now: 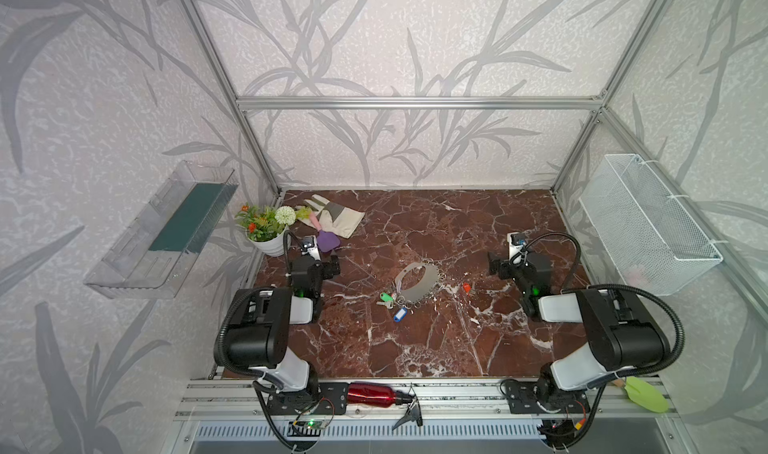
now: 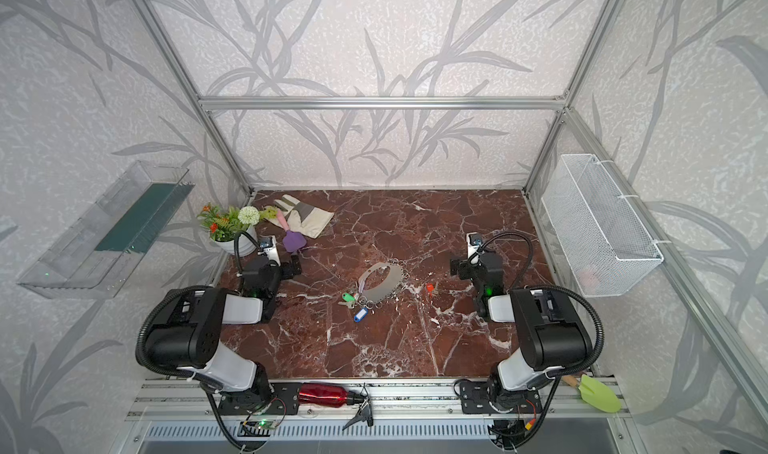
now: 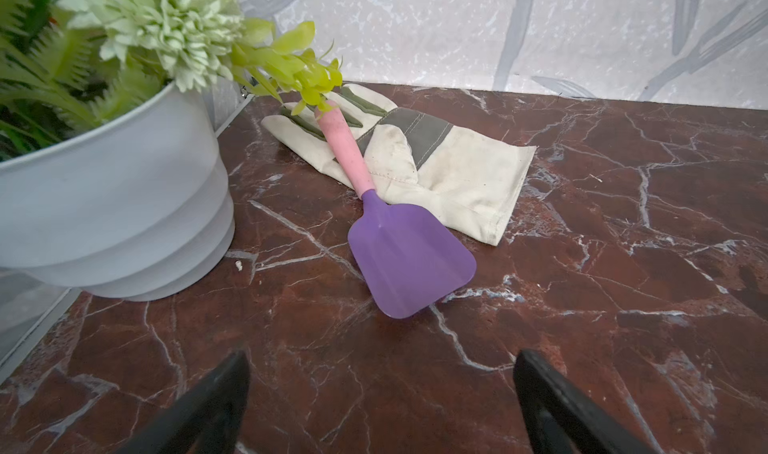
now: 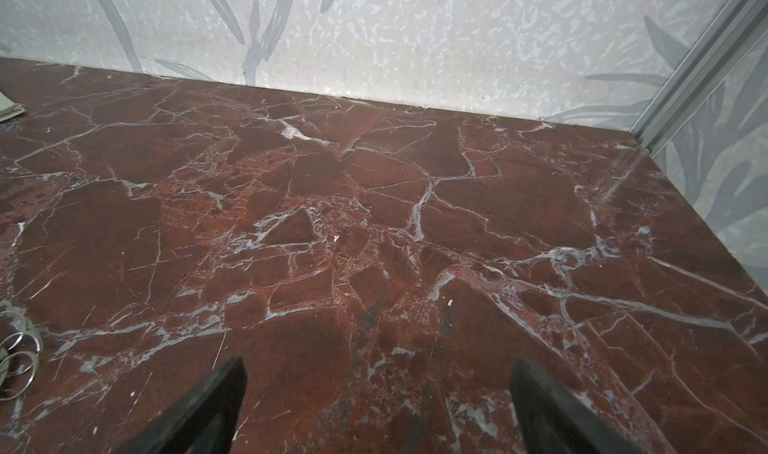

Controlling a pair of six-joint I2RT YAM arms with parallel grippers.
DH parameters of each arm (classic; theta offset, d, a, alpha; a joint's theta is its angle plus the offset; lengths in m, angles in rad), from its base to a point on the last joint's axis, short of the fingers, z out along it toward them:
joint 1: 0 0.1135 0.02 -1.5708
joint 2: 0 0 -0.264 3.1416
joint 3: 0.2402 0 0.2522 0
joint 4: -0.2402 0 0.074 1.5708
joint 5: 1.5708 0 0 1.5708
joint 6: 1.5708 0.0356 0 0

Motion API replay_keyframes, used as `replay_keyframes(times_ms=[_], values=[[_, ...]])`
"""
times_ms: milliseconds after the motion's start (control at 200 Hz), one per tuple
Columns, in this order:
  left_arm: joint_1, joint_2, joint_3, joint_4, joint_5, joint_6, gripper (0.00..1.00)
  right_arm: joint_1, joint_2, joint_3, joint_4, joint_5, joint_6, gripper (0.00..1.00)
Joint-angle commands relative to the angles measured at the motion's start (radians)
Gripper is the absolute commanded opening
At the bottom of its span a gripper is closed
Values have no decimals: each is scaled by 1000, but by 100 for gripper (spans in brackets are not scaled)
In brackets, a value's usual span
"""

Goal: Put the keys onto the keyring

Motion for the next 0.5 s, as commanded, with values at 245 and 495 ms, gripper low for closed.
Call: replay_keyframes(times_ms=[245,495], values=[[0,-18,23,-19,17,14,99,-1,8,5,16,-9,-5,99],[0,-18,24,-21,17,13,99,-5,9,7,11,-17,-2,99]])
